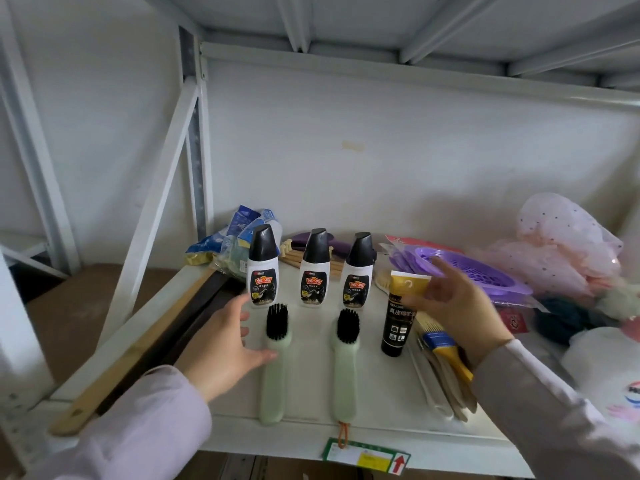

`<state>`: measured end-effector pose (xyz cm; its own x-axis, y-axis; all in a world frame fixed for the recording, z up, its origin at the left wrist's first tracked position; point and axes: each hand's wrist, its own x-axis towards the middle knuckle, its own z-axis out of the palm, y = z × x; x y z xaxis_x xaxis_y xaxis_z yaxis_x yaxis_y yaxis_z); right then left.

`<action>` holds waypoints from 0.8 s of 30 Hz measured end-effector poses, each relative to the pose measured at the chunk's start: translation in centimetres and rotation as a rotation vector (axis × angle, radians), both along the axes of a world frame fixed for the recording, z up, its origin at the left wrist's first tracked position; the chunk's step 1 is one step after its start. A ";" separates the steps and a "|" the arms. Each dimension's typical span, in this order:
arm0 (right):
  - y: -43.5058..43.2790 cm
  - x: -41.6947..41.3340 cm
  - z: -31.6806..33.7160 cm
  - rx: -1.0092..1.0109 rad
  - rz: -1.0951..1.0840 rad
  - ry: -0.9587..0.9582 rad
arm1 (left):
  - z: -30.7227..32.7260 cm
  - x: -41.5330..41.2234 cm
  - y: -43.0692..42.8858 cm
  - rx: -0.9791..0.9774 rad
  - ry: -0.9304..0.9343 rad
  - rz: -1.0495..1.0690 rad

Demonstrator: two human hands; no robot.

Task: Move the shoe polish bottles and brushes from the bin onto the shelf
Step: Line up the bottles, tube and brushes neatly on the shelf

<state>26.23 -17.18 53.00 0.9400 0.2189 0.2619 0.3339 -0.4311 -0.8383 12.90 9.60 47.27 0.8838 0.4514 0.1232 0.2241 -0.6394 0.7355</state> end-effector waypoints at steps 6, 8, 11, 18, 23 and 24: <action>3.1 -7.0 -1.3 -0.144 -0.183 -0.638 | -0.6 -1.7 -1.9 0.244 -0.018 -0.091; 5.0 -8.7 -3.9 -0.334 -0.001 -0.420 | -0.7 -1.9 -2.5 0.234 -0.015 -0.133; 6.4 -9.1 -6.3 -0.496 0.056 -0.164 | -1.1 -1.8 -2.9 0.245 -0.018 -0.126; 6.9 -8.5 -6.6 -0.570 0.059 -0.110 | -1.3 -1.3 -3.0 0.287 -0.017 -0.125; 6.8 -8.2 -7.2 -0.541 0.052 -0.140 | -1.5 -1.1 -3.1 0.308 -0.038 -0.113; 6.9 -8.3 -7.2 -0.521 0.052 -0.118 | -1.5 -1.1 -3.2 0.296 -0.018 -0.114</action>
<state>17.91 -10.26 45.84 0.8952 0.3936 0.2089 0.4448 -0.7604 -0.4732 11.76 6.42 45.77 0.9231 0.2919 0.2504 0.1273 -0.8464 0.5171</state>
